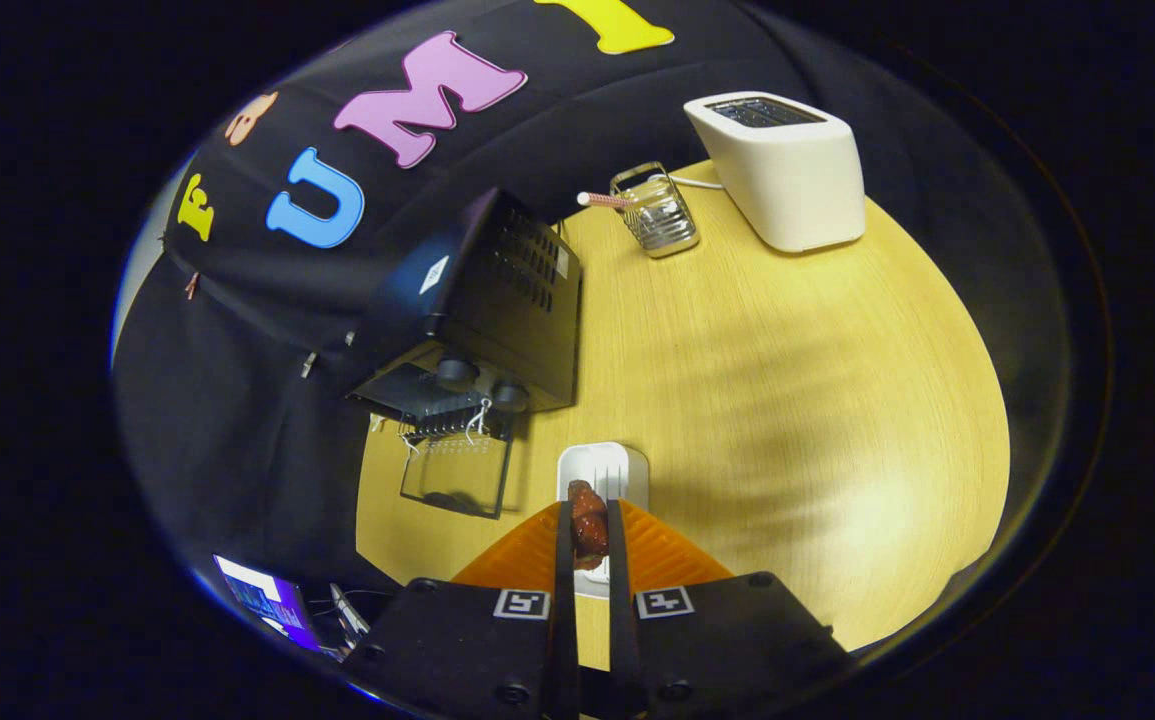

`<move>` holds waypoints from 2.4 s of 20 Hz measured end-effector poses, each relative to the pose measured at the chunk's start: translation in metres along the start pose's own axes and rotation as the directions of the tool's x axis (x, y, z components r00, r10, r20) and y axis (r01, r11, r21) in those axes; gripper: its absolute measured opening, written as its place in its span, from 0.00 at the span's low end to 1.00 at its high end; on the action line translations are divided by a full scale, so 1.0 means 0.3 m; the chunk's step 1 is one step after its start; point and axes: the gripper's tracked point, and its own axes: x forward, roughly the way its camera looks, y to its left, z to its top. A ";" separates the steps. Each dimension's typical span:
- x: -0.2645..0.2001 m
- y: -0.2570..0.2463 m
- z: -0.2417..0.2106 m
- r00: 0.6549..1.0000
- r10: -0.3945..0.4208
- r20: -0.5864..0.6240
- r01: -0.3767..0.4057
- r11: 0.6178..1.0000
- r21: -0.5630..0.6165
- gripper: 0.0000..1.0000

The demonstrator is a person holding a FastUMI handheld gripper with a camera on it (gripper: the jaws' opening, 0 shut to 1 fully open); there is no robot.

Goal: Open the toaster oven, put the food inside, and close the toaster oven door.

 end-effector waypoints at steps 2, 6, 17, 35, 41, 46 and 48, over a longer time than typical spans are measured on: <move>-0.029 0.087 -0.014 0.999 0.009 0.052 -0.009 1.000 0.001 0.17; -0.045 0.312 -0.087 0.989 0.065 0.131 -0.069 0.997 0.026 0.16; 0.222 0.756 -0.157 0.954 0.164 0.251 -0.204 0.969 0.141 0.16; 0.700 0.773 0.071 0.901 0.082 0.425 -0.247 0.903 0.350 0.16; 0.742 0.682 0.121 0.871 -0.013 0.491 -0.200 0.903 0.379 0.17; 0.750 0.631 0.083 0.881 -0.077 0.468 -0.118 0.920 0.373 0.23; 0.754 0.608 0.054 0.891 -0.109 0.441 -0.070 0.927 0.369 0.40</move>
